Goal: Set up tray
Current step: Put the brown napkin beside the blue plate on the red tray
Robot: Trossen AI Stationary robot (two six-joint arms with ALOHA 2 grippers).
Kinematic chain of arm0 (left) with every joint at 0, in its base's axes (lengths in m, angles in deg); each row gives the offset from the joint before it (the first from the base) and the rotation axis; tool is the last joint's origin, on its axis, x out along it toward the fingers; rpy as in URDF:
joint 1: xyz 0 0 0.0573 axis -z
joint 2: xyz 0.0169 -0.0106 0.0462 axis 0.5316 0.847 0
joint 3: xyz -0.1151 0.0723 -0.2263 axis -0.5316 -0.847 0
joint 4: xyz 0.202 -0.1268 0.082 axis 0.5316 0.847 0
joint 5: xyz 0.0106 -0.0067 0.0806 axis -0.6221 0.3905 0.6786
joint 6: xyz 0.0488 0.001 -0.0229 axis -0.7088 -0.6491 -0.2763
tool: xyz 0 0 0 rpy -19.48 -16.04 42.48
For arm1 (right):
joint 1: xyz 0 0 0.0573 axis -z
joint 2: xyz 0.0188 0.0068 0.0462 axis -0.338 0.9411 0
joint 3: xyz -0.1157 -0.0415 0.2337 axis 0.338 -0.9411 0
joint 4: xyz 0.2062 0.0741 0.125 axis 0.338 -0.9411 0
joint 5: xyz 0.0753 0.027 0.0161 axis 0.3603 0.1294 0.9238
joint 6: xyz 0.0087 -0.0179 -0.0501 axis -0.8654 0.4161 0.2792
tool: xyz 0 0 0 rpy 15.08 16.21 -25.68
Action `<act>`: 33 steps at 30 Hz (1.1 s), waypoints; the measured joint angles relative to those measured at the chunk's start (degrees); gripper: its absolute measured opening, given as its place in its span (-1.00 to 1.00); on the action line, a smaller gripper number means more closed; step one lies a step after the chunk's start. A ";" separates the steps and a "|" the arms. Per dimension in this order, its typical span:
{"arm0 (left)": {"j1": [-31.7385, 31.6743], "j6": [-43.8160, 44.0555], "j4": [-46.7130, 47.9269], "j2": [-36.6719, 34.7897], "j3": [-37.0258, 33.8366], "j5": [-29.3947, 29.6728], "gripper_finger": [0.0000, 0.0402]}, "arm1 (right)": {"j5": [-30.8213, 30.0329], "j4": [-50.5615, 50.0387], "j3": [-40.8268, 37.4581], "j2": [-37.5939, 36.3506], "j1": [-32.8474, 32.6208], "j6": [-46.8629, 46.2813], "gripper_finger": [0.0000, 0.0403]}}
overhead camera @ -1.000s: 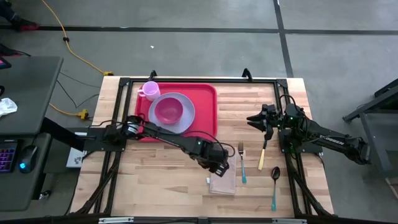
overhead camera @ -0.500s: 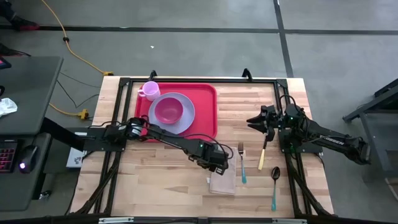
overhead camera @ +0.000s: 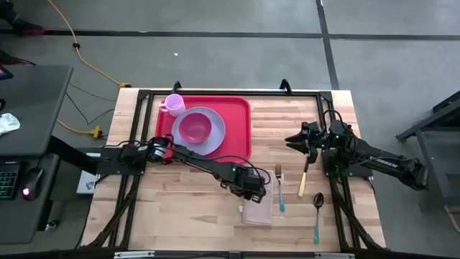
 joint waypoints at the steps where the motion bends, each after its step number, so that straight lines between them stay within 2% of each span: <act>1: 0.00 0.00 0.22 -0.01 0.01 -0.09 -0.28 | -0.01 -0.08 0.00 -0.06 -0.01 0.00 -0.43; 16: -0.11 0.20 -1.88 2.41 0.08 -2.14 -0.31 | -0.02 0.02 0.00 -0.04 -0.02 0.00 -0.43; 23: -0.02 -0.13 -2.54 2.46 0.05 -1.04 -0.57 | -0.03 0.02 0.00 -0.04 -0.01 0.00 -0.43; 33: 0.11 -5.12 -7.24 2.52 0.01 4.11 -0.94 | -0.04 0.02 0.00 -0.04 -0.02 -1.12 -0.43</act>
